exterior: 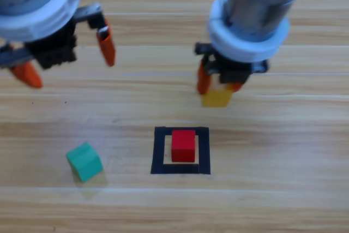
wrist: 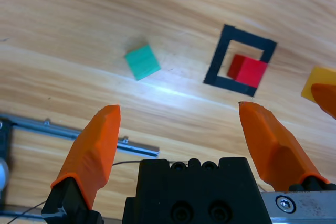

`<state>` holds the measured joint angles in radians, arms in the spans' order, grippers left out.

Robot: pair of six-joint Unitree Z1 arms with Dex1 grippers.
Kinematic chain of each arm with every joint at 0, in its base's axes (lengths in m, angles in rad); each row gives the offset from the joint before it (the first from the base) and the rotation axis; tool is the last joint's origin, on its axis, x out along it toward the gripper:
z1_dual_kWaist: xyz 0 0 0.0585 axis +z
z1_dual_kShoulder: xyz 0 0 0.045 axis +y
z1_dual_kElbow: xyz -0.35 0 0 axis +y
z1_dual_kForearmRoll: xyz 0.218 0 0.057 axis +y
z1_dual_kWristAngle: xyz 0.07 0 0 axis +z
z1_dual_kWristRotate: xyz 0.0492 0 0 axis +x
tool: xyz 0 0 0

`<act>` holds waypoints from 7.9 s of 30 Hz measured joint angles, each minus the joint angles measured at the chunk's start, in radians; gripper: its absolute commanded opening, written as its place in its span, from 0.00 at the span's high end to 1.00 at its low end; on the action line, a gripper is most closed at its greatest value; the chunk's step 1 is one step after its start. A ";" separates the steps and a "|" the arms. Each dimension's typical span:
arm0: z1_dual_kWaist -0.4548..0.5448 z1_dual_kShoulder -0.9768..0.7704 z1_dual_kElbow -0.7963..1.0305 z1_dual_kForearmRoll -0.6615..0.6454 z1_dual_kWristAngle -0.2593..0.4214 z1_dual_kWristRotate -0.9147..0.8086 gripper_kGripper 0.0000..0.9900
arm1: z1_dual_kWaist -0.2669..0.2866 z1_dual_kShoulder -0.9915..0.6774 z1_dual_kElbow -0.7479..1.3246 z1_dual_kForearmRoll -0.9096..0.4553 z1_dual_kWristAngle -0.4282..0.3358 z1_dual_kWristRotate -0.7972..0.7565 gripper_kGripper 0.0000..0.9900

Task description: Stack the blocks in the rectangular block: red at the bottom, yellow in the middle, green on top

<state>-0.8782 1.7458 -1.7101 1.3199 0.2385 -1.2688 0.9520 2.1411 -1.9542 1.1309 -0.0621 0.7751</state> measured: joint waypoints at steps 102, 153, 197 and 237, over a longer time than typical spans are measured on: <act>0.022 -0.080 0.227 -0.163 -0.049 -0.150 0.07 | 0.095 -0.035 -0.093 0.155 -0.194 0.022 0.00; 0.154 0.181 0.620 -0.668 -0.150 -0.217 0.25 | -0.051 -0.525 0.882 -0.599 0.031 -0.331 0.00; 0.178 0.250 -0.009 -0.240 -0.237 0.813 1.00 | -0.051 -0.525 0.882 -0.600 0.035 -0.331 0.00; -0.034 0.423 -0.343 0.001 -0.165 0.254 1.00 | -0.054 -0.525 0.882 -0.599 0.002 -0.324 0.00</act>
<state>-0.9118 2.1687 -2.0535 1.3210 0.0734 -1.0148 0.8980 1.6157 -1.0726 0.5315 -0.0605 0.4515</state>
